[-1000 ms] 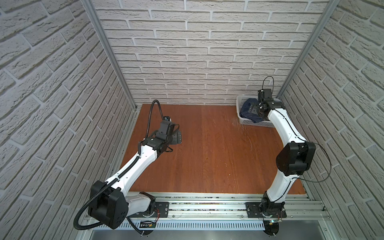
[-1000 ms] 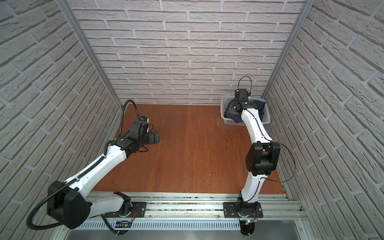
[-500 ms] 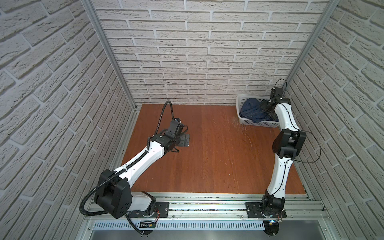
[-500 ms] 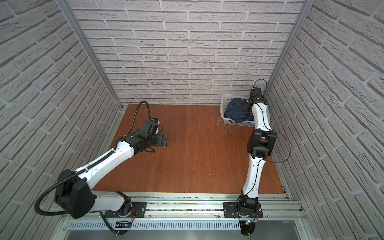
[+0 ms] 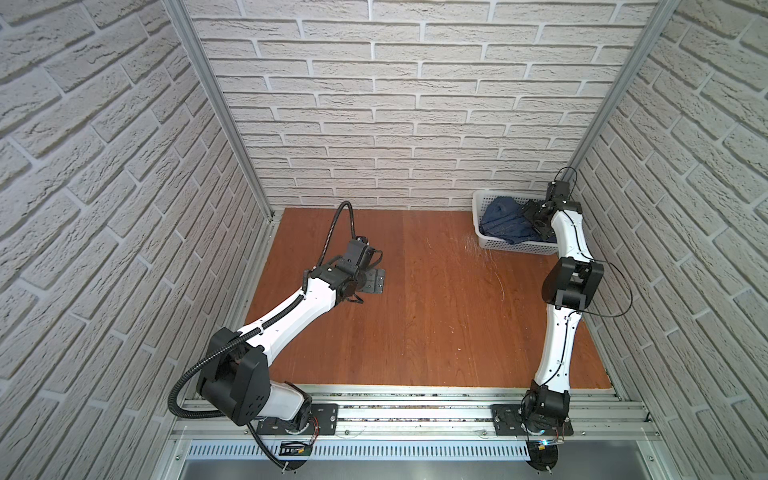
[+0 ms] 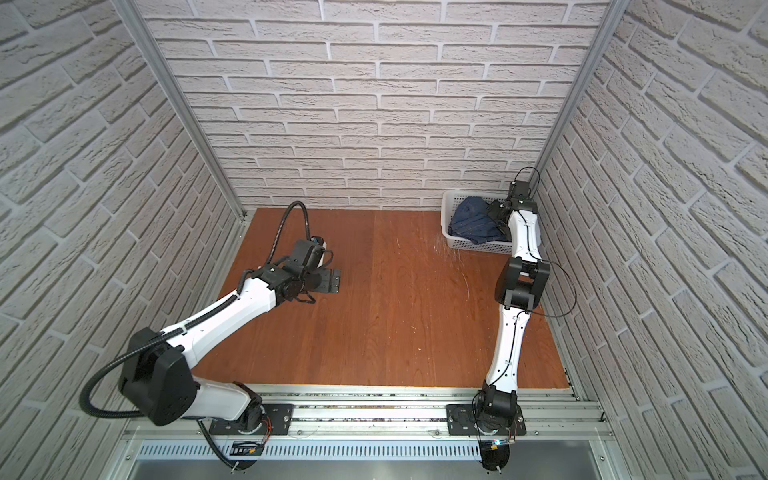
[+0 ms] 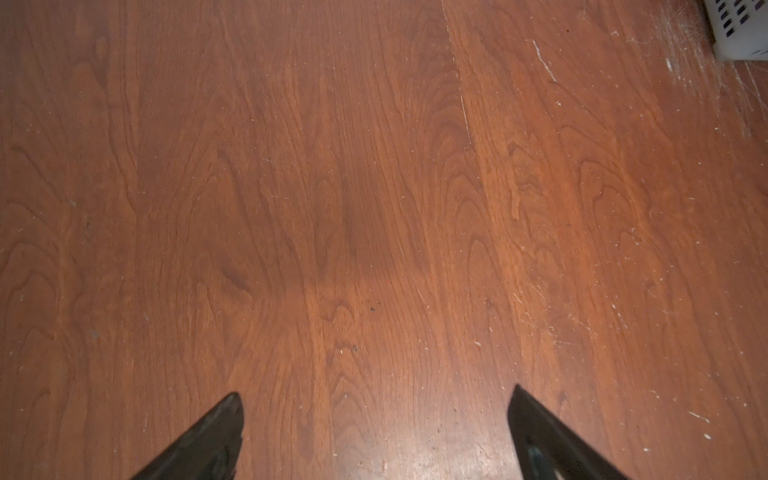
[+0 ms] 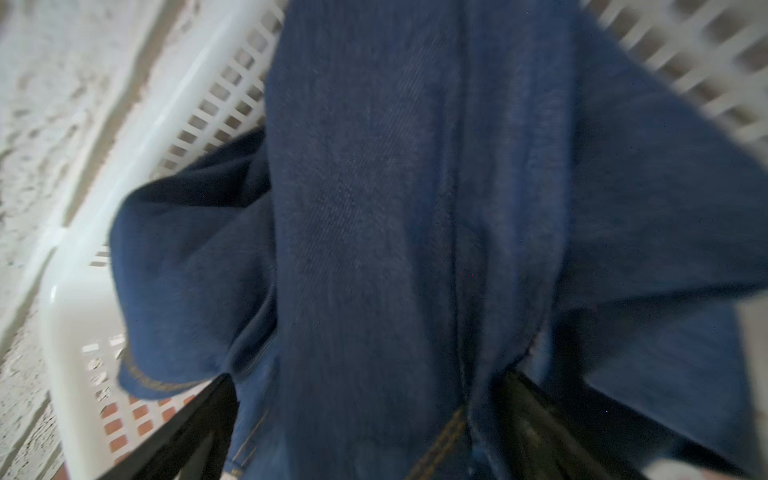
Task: Fold and stack the trousers
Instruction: 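Grasp the blue jeans in the basket with the right gripper, then lift the jeans out of the basket with the right gripper toward table center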
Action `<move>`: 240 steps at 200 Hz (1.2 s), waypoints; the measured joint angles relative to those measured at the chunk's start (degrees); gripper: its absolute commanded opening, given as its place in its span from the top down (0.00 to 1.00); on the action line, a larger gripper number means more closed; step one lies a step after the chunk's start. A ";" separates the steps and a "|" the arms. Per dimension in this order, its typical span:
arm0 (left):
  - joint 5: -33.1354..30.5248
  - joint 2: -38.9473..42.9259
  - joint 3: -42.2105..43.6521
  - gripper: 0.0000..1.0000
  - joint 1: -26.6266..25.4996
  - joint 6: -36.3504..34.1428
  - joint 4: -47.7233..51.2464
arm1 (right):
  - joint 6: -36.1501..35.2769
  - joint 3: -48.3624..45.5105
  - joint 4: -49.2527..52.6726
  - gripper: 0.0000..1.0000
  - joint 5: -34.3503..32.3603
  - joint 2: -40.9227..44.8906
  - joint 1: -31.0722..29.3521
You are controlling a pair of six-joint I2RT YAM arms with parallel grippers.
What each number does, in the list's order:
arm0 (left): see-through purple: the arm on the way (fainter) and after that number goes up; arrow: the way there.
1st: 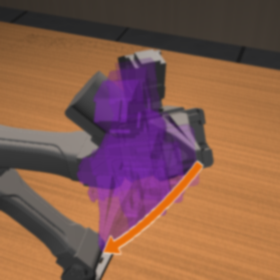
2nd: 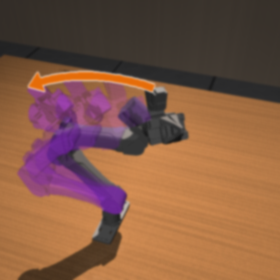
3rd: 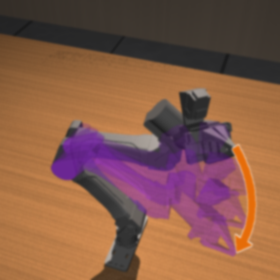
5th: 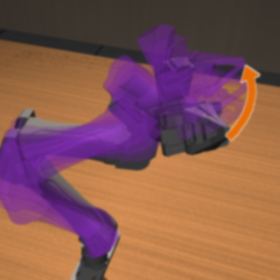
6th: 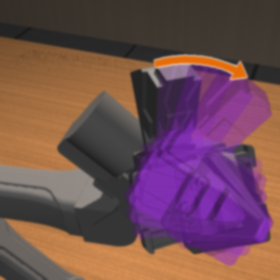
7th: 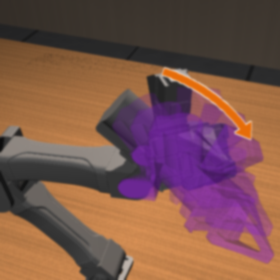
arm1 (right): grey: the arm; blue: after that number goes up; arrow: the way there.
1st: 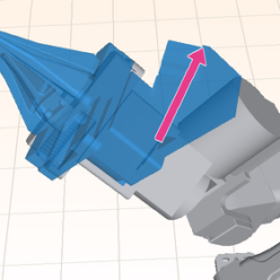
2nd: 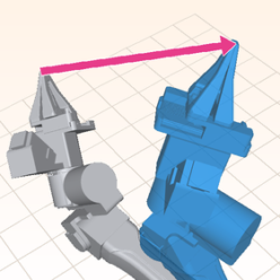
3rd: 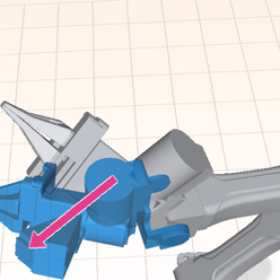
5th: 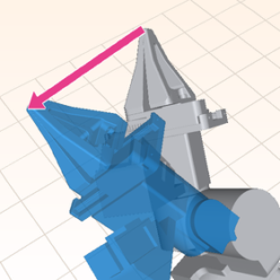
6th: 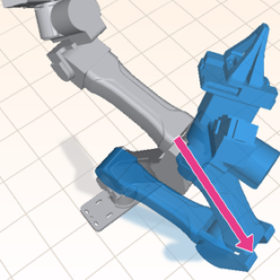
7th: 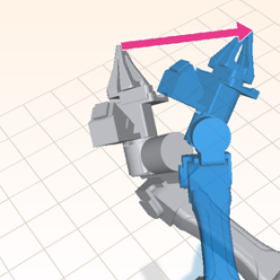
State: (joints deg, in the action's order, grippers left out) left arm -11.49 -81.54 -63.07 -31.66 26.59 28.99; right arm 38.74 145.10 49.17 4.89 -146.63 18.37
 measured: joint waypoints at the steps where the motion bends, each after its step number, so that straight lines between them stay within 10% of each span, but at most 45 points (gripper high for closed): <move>1: 0.00 -0.02 -0.02 0.02 0.00 0.00 0.00 | 0.09 0.07 -0.15 0.00 0.15 -0.20 0.00; 59: 0.00 -0.92 -1.62 0.02 -0.28 -0.48 0.00 | 4.68 1.25 -4.70 0.14 3.58 -5.64 -0.90; 120: -0.13 -0.81 -1.62 0.08 -0.28 -1.46 0.09 | 11.56 1.40 -9.55 0.94 4.76 -7.78 -2.69; 182: -0.17 6.34 -1.57 0.16 -0.28 -2.12 -0.17 | 11.89 -3.41 -12.98 0.94 5.62 -1.53 -5.75; 240: -0.68 13.92 -0.20 0.24 -0.50 -0.85 -0.42 | 4.70 -6.19 -18.99 0.95 10.45 23.69 -14.47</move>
State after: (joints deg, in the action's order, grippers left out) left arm -12.16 -67.61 -63.26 -32.16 25.74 28.58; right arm 43.44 138.91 30.17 15.33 -122.93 3.90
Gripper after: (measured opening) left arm 0.774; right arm 0.151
